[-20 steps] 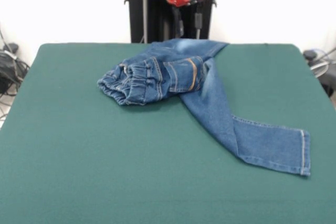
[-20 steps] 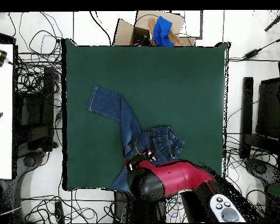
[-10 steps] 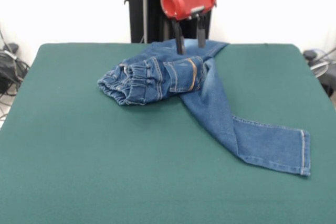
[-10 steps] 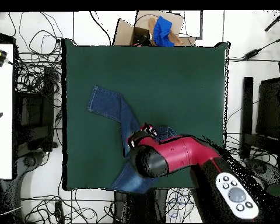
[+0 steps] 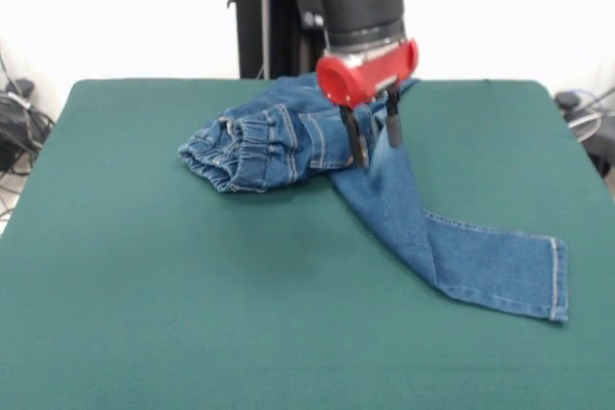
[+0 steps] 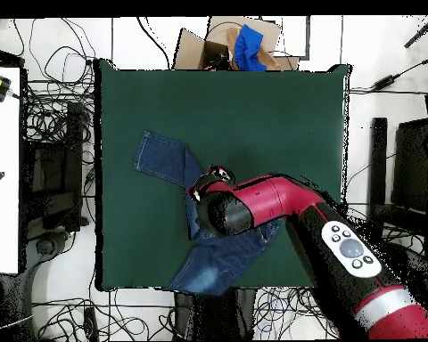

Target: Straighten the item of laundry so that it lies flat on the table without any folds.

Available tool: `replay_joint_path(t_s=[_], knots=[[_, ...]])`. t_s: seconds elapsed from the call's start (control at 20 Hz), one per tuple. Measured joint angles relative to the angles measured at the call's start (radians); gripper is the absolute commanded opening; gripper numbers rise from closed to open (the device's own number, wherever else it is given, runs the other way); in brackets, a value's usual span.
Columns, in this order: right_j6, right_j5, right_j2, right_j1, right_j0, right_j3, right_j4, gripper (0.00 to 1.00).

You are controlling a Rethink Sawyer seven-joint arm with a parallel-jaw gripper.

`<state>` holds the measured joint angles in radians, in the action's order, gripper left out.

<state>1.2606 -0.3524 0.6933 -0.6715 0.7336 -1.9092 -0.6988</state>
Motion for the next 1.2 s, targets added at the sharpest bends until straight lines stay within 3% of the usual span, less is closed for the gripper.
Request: replay_joint_path(t_s=[0.4, 0.6, 0.8, 1.0, 1.2], knots=[[-0.151, -0.112, 0.02, 0.056, 0.006, 0.076, -0.077, 1.0], [-0.277, -0.173, 0.038, 0.059, 0.066, 0.07, -0.101, 1.0], [-0.396, -0.175, 0.065, 0.044, 0.19, 0.039, -0.116, 1.0], [-0.507, -0.175, 0.085, 0.01, 0.375, -0.006, -0.123, 1.0], [-0.547, -0.175, 0.087, -0.01, 0.476, -0.03, -0.125, 1.0]])
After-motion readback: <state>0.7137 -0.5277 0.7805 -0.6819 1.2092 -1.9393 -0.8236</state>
